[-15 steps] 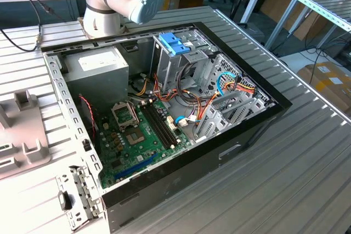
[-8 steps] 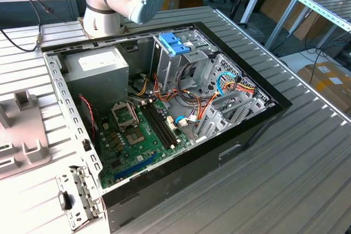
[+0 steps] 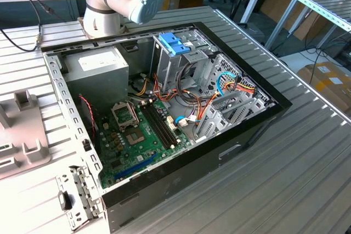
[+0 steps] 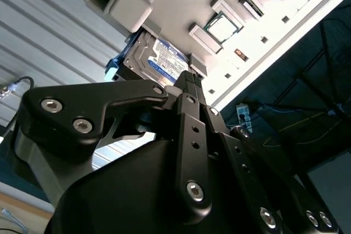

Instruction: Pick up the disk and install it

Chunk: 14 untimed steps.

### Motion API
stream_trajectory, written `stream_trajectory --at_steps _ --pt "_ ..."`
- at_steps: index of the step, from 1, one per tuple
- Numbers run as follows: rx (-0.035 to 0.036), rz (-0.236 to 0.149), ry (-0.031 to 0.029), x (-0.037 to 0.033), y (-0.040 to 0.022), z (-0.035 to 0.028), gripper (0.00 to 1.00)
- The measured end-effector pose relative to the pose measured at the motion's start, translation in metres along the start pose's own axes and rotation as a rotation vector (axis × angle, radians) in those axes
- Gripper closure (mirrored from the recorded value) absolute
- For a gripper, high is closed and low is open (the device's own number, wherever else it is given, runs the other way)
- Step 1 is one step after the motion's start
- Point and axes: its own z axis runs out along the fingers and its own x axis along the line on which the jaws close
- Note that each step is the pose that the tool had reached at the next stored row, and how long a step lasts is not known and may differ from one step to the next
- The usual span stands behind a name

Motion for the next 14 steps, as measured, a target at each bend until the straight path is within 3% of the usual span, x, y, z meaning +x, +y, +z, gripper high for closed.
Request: stream_trajectory --at_steps 14 --pt "-0.0018 -0.067 0.0012 0.0000 0.0000 0.0000 0.89"
